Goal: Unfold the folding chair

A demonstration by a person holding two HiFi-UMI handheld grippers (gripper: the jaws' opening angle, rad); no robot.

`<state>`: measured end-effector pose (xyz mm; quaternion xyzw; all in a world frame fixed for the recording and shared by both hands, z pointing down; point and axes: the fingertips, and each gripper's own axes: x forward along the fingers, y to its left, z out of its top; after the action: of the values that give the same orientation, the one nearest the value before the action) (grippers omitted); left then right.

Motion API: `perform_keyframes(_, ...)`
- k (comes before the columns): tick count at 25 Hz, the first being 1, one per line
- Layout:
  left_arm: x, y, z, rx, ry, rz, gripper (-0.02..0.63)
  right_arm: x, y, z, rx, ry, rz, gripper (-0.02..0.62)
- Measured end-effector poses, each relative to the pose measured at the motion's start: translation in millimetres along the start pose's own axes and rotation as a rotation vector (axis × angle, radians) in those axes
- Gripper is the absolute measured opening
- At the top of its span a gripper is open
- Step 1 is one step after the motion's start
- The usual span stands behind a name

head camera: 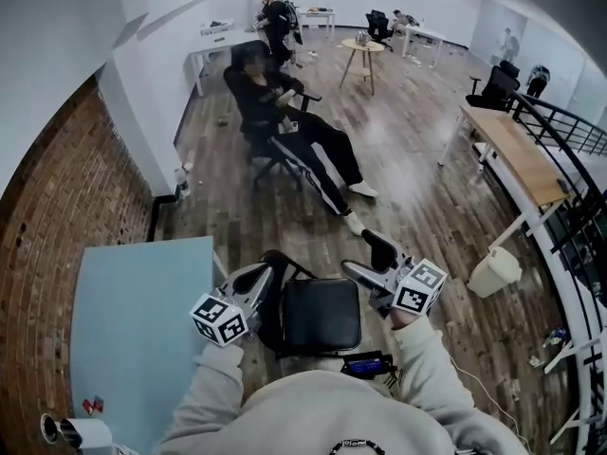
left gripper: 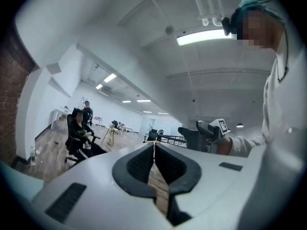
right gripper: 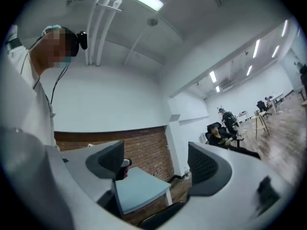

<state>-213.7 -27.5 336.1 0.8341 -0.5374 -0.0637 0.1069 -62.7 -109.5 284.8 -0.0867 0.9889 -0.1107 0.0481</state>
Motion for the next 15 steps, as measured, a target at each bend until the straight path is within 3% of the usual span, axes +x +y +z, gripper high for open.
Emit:
perform_keyframes(1,-2.3,-2.7,8.2,0.038,-0.015,0.009,0.009,6.5,10.0,3.0,-0.037,0.000,-0.022,0.419)
perform_keyframes(2,-2.9,-3.2,15.5,0.067,-0.029,0.018,0.008,11.7,16.8,4.5,-0.078,0.005,-0.047,0.351)
perform_keyframes(3,-2.2,-2.4,21.7,0.083,-0.041,0.024,0.008,16.0,20.9,5.4,-0.115,0.011,-0.072,0.076)
perform_keyframes(4,-0.9,-0.9,26.3,0.088,-0.049,0.023,0.008,20.6,23.4,4.9,-0.143,0.024,-0.093,0.006)
perform_keyframes(8,-2.8,-0.3,34.8,0.097,-0.049,0.013,0.008,44.0,34.7,-7.2,-0.215,0.118,-0.132,0.006)
perform_keyframes(15,31.8,-27.9,40.3,0.187,-0.046,-0.024,0.008,21.3,16.0,-8.8,-0.175,0.119,-0.241,0.006)
